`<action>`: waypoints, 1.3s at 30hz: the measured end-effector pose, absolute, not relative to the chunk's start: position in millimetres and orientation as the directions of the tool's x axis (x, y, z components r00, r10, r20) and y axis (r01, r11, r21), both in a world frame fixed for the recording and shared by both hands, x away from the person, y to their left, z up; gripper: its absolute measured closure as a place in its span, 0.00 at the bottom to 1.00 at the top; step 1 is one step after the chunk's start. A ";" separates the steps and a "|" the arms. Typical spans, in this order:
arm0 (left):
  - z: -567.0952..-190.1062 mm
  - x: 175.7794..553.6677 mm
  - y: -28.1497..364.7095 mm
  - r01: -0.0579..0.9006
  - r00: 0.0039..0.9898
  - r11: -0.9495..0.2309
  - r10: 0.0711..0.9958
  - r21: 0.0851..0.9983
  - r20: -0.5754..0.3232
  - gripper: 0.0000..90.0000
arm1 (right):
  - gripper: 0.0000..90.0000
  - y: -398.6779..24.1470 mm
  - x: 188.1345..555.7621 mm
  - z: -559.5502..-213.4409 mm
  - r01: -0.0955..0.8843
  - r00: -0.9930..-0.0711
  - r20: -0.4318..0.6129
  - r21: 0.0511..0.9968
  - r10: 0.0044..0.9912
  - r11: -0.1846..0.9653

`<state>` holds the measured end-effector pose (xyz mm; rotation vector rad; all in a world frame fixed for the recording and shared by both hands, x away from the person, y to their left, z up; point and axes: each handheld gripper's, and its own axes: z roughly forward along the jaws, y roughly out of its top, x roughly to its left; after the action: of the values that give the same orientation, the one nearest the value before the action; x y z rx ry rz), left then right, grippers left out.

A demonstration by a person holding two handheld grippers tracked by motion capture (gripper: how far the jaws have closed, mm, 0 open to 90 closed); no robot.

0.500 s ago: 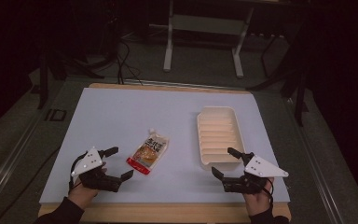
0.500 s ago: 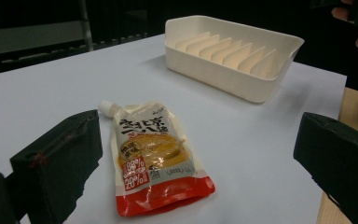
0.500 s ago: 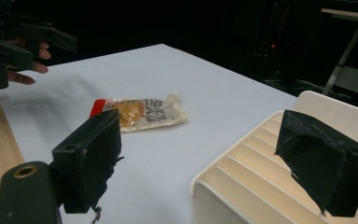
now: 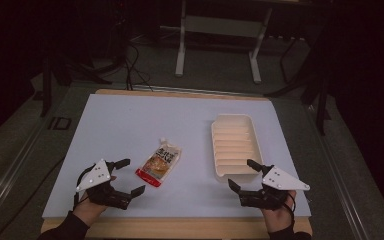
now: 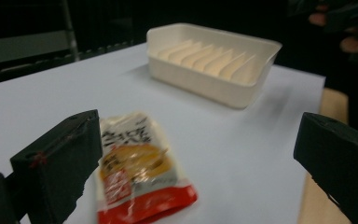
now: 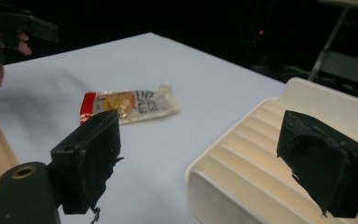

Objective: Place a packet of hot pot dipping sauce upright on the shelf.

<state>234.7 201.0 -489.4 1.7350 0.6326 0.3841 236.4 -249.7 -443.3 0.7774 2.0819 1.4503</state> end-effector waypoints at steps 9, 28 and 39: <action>-466.1 234.5 186.1 0.342 0.810 -0.177 0.553 0.923 -0.194 0.02 | 0.14 -251.3 236.4 -443.3 0.153 -0.724 -0.059 0.957 0.687 0.244; -444.8 268.8 166.4 0.341 0.832 -0.259 0.531 0.904 -0.162 0.02 | 0.13 -243.9 233.4 -443.1 0.173 -0.746 0.007 0.968 0.666 0.184; -447.6 302.8 153.3 0.365 0.823 -0.287 0.543 0.886 -0.163 0.02 | 0.13 -239.4 230.9 -442.4 0.152 -0.764 -0.023 0.965 0.645 0.215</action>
<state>302.8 153.3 -447.6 1.9087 0.6812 0.2033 230.9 -239.4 -442.4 0.7369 2.0732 1.5715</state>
